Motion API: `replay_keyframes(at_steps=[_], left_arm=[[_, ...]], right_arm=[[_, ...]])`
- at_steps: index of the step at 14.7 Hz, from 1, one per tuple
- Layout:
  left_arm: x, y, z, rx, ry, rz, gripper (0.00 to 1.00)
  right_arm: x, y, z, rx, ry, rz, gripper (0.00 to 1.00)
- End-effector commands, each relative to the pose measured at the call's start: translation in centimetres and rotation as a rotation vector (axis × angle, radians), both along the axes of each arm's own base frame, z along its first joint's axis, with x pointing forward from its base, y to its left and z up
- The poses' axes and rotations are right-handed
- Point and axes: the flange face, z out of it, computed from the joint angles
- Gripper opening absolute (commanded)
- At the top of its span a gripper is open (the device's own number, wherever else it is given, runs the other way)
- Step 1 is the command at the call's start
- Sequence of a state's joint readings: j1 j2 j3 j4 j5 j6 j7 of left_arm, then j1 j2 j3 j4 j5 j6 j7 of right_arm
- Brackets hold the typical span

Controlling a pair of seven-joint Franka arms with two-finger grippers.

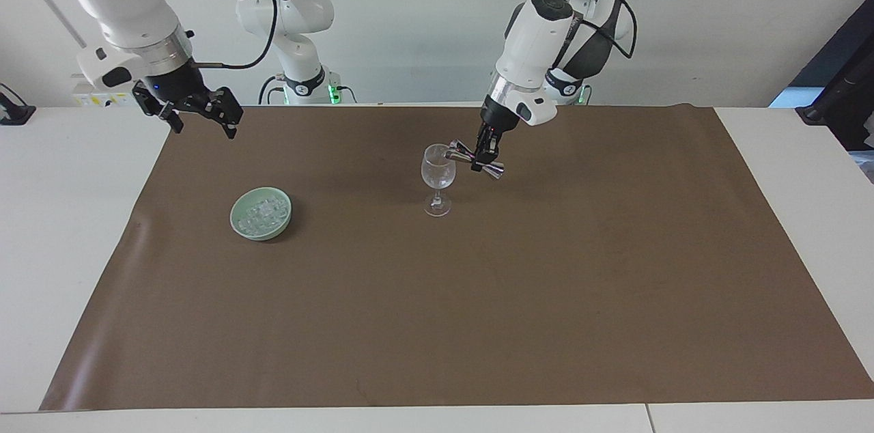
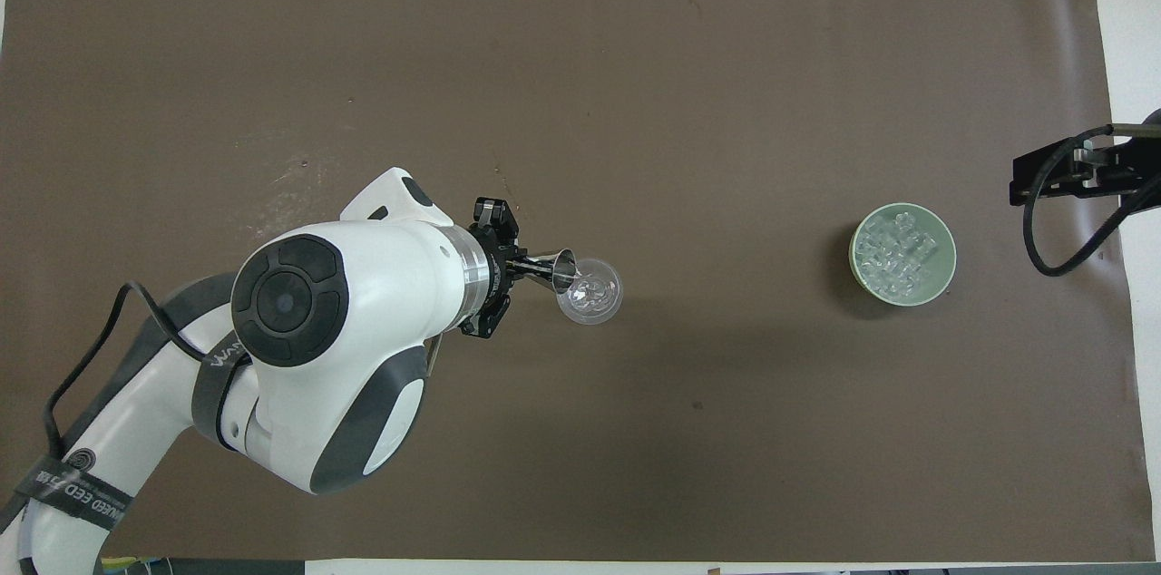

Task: Pour wine and add ice with both arms
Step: 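Tilt the silver cup with the left gripper to pour into the glass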

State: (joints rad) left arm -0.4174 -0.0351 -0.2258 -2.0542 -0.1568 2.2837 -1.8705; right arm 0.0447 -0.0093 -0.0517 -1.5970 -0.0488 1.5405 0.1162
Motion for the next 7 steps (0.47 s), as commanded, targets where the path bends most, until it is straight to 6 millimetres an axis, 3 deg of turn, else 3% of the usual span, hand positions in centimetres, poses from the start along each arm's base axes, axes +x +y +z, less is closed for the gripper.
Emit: replay_keyframes(at_steps=[1,7], left_arm=[[-0.6,-1.5,0.4,0.063,-0.008,-0.031,0.00],[-2.2,-3.0,0.7,0.169,-0.042,-0.120,0.00]], right_arm=[[-0.4,-0.1,0.2,0.004,-0.008,-0.015,1.00],[-0.4,-0.1,0.2,0.003,-0.008,-0.015,1.00]])
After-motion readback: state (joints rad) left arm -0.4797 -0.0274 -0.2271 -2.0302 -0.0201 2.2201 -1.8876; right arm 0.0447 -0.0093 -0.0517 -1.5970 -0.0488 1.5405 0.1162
